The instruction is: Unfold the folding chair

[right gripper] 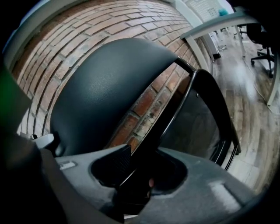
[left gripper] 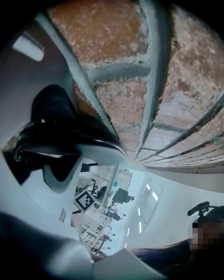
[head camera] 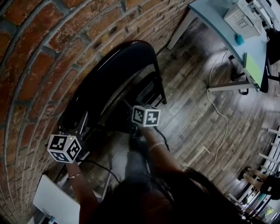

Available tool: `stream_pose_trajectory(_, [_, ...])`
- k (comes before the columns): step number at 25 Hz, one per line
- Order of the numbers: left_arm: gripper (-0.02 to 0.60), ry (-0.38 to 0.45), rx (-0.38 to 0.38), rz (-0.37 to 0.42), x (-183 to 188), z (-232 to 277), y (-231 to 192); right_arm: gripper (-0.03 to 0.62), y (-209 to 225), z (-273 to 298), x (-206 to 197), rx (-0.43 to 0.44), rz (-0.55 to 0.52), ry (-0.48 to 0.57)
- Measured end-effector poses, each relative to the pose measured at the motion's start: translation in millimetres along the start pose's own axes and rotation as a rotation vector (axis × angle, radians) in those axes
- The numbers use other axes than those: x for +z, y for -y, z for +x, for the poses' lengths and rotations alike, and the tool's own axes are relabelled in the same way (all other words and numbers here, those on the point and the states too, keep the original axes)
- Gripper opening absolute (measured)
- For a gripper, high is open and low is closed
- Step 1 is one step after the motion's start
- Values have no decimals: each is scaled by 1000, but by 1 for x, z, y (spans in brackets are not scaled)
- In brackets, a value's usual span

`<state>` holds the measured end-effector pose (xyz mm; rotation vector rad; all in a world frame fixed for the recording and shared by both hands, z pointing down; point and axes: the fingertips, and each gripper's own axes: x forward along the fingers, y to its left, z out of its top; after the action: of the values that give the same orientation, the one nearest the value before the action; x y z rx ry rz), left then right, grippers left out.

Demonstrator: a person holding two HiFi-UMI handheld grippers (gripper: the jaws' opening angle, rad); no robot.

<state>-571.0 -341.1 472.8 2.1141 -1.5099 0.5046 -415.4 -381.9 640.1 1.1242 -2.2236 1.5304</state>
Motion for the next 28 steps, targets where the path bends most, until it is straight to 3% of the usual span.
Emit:
stream_pose_trajectory(9, [191,-165,-149,60,-3,11,15,123,8,-10,3,8,37,14])
stream_pose_trajectory(16, [164,-274,-325,76,-3,7,42,115,14,-32,2,53,41,27])
stream_pose_trajectory(19, [155,-321,-380,118,-3,5,56,115,14,-41,-1,74,30,26])
stream_pose_trajectory(28, [143,-288,-498,159,33,32,105,115,14,-56,-7,100,14,24])
